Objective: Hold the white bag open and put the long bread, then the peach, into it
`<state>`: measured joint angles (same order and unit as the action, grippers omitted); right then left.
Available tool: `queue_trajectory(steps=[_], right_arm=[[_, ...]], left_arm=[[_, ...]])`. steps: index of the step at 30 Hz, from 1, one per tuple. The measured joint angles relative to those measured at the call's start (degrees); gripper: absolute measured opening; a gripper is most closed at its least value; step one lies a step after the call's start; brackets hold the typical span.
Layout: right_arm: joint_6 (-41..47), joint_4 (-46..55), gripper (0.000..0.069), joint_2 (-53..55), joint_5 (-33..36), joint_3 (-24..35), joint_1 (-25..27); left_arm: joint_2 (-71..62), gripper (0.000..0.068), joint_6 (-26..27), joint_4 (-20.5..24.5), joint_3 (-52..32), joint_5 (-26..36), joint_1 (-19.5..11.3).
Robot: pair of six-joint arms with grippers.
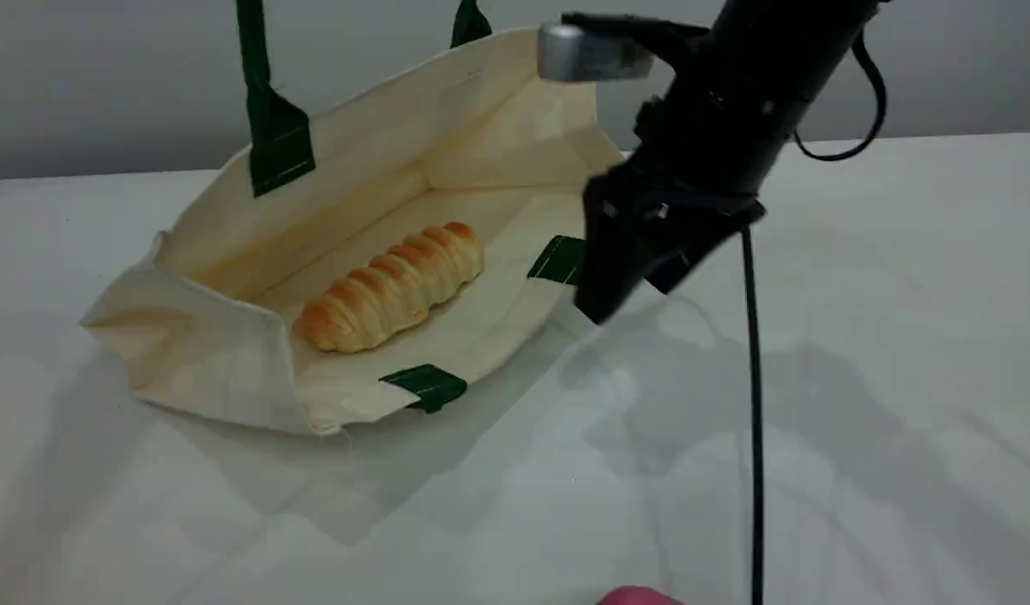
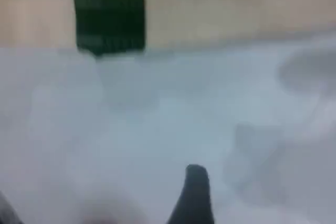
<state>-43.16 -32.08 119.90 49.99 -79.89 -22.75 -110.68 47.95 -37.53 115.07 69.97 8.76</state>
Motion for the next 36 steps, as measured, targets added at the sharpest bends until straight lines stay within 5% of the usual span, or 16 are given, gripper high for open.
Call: queue_trajectory(steps=[11, 21, 36], right_arm=[[14.6, 11.1, 0.0580, 0.0, 19.6, -2.3, 0.0], [31.4, 10.4, 0.0580, -0.1, 19.9, -0.5, -0.1], [34.0, 8.8, 0.0580, -14.6, 20.0, 13.5, -0.1]], left_arm=[[0.0, 0.0098, 0.0, 0.0, 0.0, 0.0, 0.0], [0.0, 0.0098, 0.0, -0.1, 0.0, 0.0, 0.0], [0.0, 0.0098, 0.0, -0.2, 0.0, 0.0, 0.0]])
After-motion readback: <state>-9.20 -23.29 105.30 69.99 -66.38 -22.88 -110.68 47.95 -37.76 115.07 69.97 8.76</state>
